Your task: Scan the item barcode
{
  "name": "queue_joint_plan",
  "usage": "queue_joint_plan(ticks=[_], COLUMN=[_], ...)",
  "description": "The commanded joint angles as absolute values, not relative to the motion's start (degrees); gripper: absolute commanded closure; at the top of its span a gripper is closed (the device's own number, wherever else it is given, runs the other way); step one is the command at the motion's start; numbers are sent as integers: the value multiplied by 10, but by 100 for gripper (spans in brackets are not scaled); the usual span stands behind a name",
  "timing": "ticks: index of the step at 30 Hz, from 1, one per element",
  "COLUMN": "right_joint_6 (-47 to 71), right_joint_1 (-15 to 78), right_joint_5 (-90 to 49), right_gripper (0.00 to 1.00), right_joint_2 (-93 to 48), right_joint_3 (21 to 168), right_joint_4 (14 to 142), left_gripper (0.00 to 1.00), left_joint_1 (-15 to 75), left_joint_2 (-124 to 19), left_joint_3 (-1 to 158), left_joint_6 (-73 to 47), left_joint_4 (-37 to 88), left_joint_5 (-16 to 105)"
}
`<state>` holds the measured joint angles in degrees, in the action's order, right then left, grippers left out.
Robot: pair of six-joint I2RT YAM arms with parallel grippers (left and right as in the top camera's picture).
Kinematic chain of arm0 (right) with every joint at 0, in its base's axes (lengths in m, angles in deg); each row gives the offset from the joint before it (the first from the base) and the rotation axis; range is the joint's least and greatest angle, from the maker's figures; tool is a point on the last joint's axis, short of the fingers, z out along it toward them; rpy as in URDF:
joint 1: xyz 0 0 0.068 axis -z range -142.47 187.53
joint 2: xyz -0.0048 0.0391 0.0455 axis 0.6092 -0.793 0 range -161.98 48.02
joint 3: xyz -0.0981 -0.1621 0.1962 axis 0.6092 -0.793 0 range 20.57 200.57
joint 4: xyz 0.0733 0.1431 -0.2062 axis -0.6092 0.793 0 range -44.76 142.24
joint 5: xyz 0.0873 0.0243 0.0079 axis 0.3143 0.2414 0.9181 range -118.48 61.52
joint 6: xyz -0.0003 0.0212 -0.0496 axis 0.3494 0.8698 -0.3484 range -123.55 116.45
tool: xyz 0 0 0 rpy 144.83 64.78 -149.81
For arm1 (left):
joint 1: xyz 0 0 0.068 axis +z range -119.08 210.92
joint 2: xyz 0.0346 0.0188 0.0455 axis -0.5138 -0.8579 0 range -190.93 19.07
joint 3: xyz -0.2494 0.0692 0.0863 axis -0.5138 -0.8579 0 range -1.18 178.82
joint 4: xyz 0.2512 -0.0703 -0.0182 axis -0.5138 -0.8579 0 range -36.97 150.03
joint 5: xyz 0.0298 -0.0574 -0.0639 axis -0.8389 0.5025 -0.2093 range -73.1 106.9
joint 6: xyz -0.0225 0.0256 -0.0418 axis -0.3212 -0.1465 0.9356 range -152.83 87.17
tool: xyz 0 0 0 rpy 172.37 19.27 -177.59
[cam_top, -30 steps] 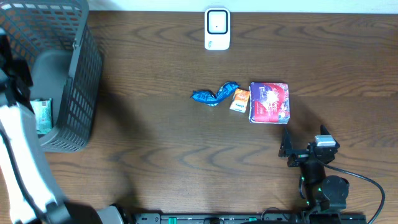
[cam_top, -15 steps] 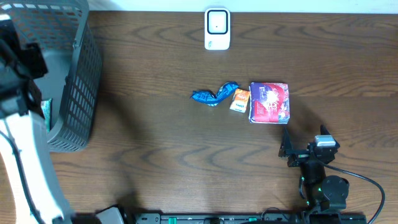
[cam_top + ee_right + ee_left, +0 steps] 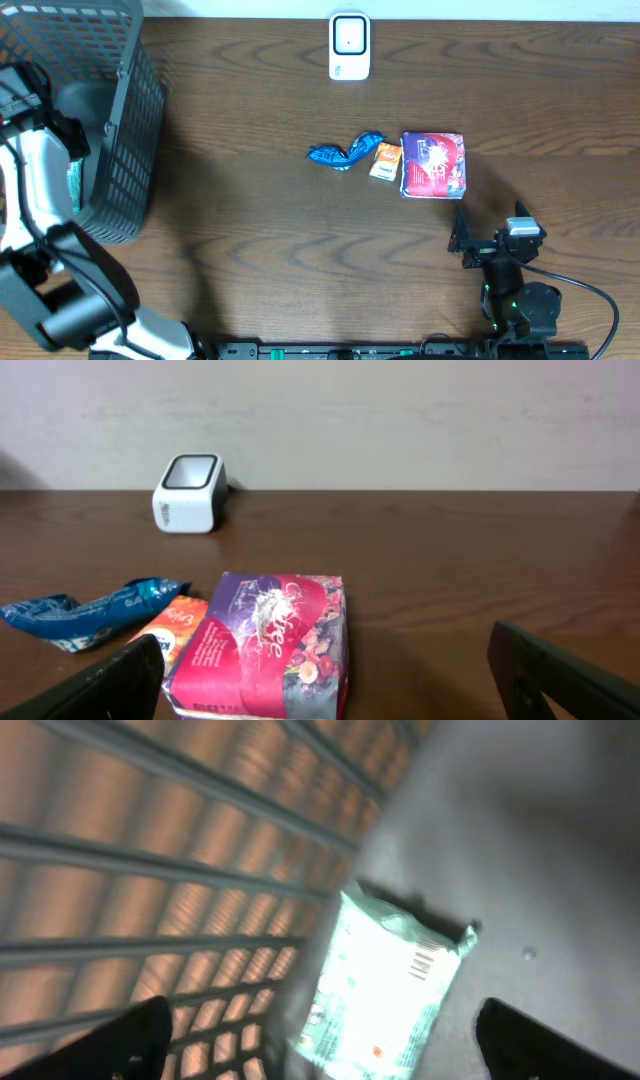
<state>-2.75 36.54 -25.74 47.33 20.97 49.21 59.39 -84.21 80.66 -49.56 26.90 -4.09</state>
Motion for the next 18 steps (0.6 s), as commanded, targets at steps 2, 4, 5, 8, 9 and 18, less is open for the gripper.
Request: queue_joint_plan(ticks=[2, 4, 5, 8, 9, 18], right_joint_6=[-32, -32, -32, -32, -32, -32], right_joint_1=[371, 371, 371, 371, 371, 371], right_joint_5=[-260, -260, -260, -260, -260, -260], right_gripper=[1, 1, 1, 1, 1, 1], right_joint_2=[476, 476, 476, 476, 476, 476], right_joint_3=[209, 209, 209, 209, 209, 209], right_joint_4=[494, 494, 494, 494, 494, 494], left_gripper=[13, 13, 13, 15, 15, 15], left_joint_1=[595, 595, 595, 595, 595, 600], left_joint_2=[-899, -919, -928, -949, -956, -977], left_joint_3=[801, 801, 801, 800, 800, 800], left_joint_6=[-505, -509, -514, -532, -531, -533], left_joint_4=[255, 245, 240, 232, 232, 239], left_joint_5=[-26, -27, -27, -33, -38, -39])
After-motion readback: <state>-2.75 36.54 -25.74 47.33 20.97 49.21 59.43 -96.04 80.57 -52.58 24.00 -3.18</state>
